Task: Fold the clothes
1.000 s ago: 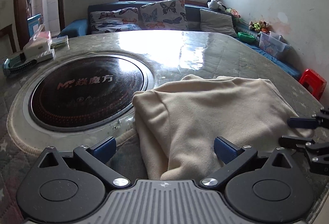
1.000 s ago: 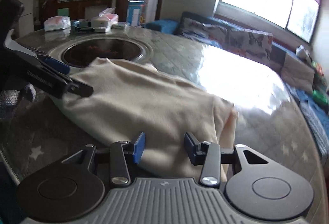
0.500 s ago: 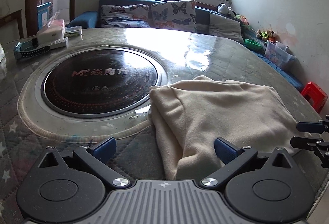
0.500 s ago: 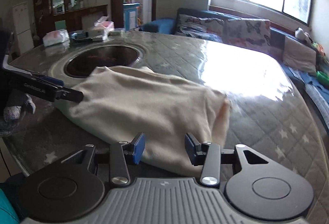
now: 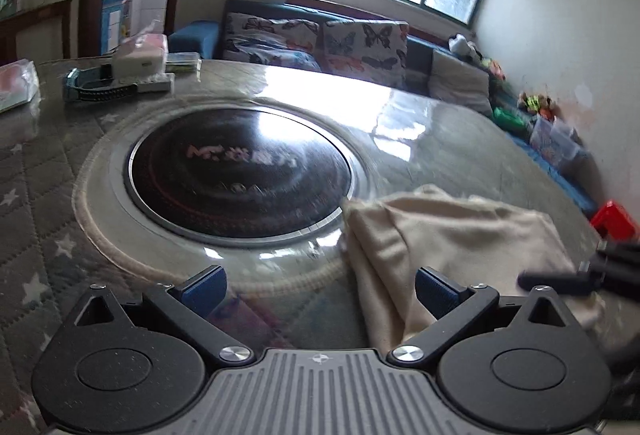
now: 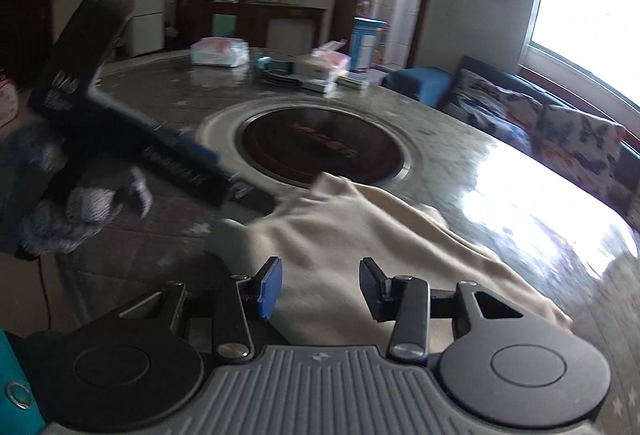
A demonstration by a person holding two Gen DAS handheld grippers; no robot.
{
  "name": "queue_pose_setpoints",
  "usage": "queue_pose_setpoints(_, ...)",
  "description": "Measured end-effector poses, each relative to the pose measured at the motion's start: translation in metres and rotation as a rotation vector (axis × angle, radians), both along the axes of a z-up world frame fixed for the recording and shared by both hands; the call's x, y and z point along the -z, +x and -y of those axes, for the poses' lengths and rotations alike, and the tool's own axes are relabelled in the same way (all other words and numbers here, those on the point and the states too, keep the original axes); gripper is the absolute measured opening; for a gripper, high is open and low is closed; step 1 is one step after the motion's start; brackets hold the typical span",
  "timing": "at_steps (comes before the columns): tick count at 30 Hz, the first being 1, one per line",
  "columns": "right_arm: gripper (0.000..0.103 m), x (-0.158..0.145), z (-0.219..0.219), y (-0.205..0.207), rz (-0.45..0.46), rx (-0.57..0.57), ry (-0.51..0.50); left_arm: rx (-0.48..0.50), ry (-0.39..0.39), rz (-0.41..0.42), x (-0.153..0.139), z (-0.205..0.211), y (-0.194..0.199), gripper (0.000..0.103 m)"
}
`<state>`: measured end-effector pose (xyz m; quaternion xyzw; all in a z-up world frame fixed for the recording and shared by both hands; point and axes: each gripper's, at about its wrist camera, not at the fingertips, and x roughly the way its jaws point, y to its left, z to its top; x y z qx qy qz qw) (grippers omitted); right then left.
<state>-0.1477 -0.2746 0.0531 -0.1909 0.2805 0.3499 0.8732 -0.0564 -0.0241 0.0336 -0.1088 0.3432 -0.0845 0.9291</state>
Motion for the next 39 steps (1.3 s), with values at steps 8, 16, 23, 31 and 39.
queue_pose_setpoints(8, 0.041, 0.015, -0.054, -0.008, 0.025, -0.136, -0.076, -0.035, -0.198, -0.093, -0.002, -0.021, 0.020, 0.088)
queue_pose_setpoints(16, 0.014, 0.019, -0.060, -0.001, 0.023, -0.087, -0.083, -0.041, -0.359, -0.179, 0.009, -0.017, 0.032, 0.087)
queue_pose_setpoints(23, 0.011, -0.004, -0.030, 0.007, -0.032, -0.031, 0.071, -0.083, -0.492, -0.240, 0.014, -0.014, 0.042, 0.088)
queue_pose_setpoints(31, 0.011, -0.017, -0.003, 0.008, -0.032, -0.007, 0.146, -0.113, -0.555, -0.265, 0.016, -0.014, 0.040, 0.089)
queue_pose_setpoints(39, 0.011, -0.022, 0.002, 0.012, -0.034, -0.007, 0.174, -0.112, -0.697, -0.326, 0.027, -0.013, 0.042, 0.088)
